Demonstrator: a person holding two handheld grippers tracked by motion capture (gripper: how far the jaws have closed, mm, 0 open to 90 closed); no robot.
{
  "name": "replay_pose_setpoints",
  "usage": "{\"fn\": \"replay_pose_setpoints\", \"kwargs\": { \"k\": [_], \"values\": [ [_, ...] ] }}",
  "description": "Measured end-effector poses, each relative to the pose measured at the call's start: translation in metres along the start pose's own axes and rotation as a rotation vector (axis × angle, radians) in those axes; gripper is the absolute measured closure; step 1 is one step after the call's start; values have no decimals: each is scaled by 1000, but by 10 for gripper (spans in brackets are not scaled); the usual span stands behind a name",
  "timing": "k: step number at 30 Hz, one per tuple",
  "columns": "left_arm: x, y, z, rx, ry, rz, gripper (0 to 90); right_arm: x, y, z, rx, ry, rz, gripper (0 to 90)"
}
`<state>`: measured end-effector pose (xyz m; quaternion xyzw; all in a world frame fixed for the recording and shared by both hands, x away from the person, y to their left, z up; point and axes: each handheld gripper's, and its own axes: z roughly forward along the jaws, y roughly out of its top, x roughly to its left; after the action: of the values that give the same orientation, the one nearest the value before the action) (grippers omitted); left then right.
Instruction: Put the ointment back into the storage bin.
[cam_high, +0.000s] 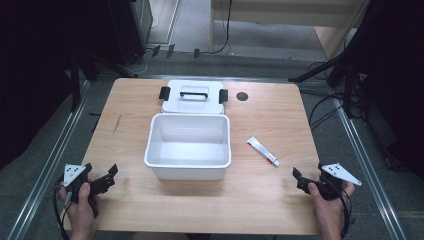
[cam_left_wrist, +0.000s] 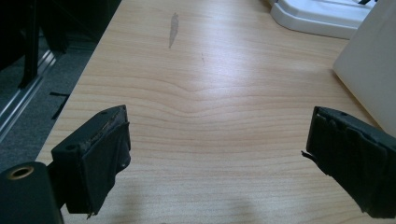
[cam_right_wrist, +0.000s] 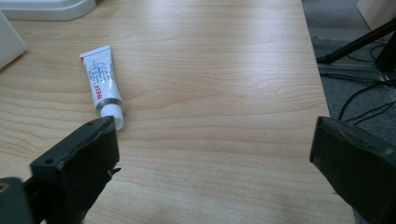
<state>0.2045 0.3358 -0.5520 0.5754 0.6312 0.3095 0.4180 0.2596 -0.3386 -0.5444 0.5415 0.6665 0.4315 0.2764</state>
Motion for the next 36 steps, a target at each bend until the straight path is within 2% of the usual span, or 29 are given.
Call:
{"fn": "replay_pose_setpoints", "kwargs": {
  "k": [5, 6, 11, 14, 23, 28, 29, 30, 31, 32, 33, 36],
  "values": [
    [1, 0, 0, -1, -5, -2, 70, 1, 0, 1, 4, -8, -15, 80],
    [1, 0, -1, 0, -9, -1, 70, 1, 0, 1, 5, -10, -12, 133],
    [0, 0, -1, 6, -8, 2, 70, -2, 3, 2, 35, 19, 14, 134],
    [0, 0, -1, 6, -6, 2, 70, 0, 8, 1, 81, 28, -25, 139],
    [0, -1, -1, 4, -5, 3, 70, 14, 42, 6, 270, 70, -149, 167],
    [0, -1, -1, 5, -6, 4, 70, 23, 66, 15, 417, 98, -229, 175],
    [0, -1, -1, 5, -6, 4, 70, 23, 66, 15, 417, 98, -229, 175],
    [0, -1, -1, 5, -7, 5, 70, 25, 70, 17, 447, 101, -241, 174],
    [0, -1, -1, 5, -8, 1, 70, 29, 77, 22, 502, 107, -270, 172],
    [0, -1, -1, 5, -8, 1, 70, 29, 77, 22, 502, 107, -270, 172],
    [0, -1, -1, 6, -9, 5, 70, 33, 81, 27, 552, 112, -282, 172],
    [0, -1, -1, 5, -9, 4, 70, 39, 84, 36, 631, 119, -304, 169]
  ]
}}
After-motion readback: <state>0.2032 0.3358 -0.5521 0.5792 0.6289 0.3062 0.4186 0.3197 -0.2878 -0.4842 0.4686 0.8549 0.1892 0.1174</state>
